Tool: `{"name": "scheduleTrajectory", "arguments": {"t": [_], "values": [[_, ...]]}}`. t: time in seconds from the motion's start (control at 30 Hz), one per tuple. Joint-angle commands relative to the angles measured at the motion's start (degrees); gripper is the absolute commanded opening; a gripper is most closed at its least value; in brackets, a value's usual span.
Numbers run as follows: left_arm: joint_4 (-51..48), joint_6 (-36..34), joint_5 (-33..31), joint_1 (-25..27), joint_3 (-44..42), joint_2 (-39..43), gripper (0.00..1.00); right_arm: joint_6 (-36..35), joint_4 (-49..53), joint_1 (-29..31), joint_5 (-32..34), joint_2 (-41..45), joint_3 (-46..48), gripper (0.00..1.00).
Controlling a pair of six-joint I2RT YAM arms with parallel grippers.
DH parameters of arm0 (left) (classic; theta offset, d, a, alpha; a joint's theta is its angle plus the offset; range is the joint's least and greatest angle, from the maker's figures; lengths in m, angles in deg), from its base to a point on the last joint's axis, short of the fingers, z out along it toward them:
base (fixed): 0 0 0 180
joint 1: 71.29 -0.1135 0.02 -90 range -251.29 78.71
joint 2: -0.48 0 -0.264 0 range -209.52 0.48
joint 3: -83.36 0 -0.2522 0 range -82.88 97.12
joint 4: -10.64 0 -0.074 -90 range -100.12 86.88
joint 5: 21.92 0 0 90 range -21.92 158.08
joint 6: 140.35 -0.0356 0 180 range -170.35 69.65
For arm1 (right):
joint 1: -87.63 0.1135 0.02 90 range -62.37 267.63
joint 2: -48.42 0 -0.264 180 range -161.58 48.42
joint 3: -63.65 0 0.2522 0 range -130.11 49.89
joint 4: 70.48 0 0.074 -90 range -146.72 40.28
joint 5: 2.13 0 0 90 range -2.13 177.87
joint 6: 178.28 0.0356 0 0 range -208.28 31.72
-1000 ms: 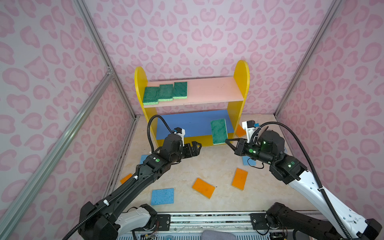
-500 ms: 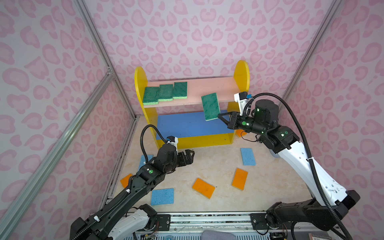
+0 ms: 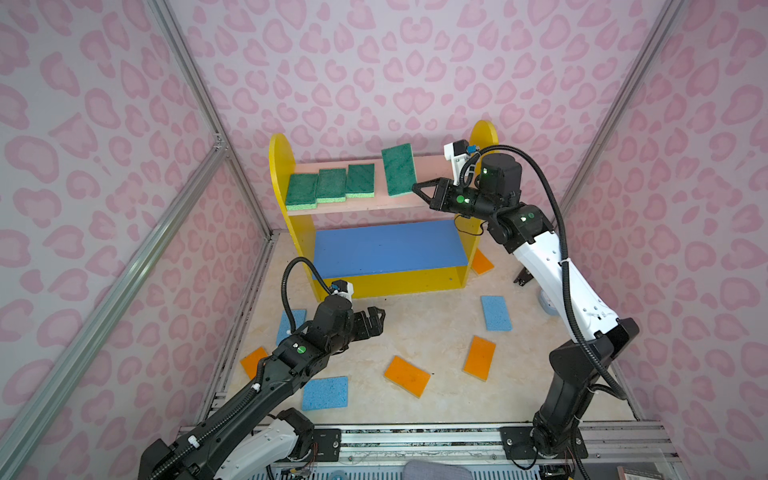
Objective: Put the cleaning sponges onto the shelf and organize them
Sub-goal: 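Carry the sponge with the right gripper to the shelf while the left withdraws, then lower the green sponge onto the pink shelf beside the other green sponges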
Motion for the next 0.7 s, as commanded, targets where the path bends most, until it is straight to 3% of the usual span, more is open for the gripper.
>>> {"name": "scheduleTrajectory", "arguments": {"t": [0.0, 0.37, 0.53, 0.67], "values": [[-0.88, -0.48, -1.23, -0.07, -0.39, 0.56, 0.98, 3.19, -1.65, -0.08, -2.35, -3.05, -2.24, 0.0], [-2.17, -0.48, -2.3, -0.12, -1.51, 1.97, 0.98, 7.03, -5.14, 0.09, -2.27, -7.79, -4.28, 0.0], [-2.51, -0.55, -2.74, -0.08, -1.66, 2.24, 0.98, 7.67, -6.23, 0.17, -2.18, -8.16, -4.28, 0.21], [-2.51, -0.66, -2.86, -0.07, -1.6, 2.06, 0.98, 7.4, -6.3, 0.35, -1.93, -8.24, -4.01, 0.26]]}}
